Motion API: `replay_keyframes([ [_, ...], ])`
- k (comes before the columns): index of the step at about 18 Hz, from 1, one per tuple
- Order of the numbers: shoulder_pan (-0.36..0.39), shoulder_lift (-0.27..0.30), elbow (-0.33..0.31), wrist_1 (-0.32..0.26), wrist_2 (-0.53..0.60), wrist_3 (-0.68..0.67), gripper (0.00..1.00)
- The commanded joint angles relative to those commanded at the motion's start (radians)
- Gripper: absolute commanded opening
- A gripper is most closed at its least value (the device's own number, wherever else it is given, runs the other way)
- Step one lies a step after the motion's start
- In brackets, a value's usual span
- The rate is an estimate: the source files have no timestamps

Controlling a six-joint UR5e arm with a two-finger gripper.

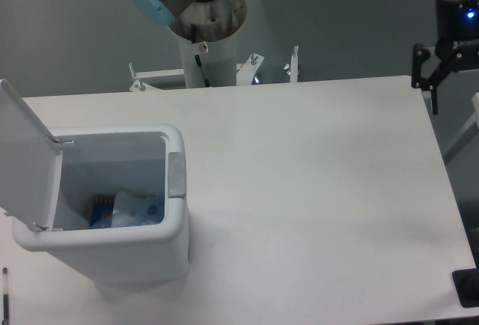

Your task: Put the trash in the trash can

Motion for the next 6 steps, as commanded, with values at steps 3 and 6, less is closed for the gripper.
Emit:
replay_keyframes([
  [3, 0.015, 0.022, 0.002, -0.043, 0.0, -0.003, 1.0],
  [6, 0.011, 0.031, -0.002, -0.049, 0.0, -0.014, 1.0],
])
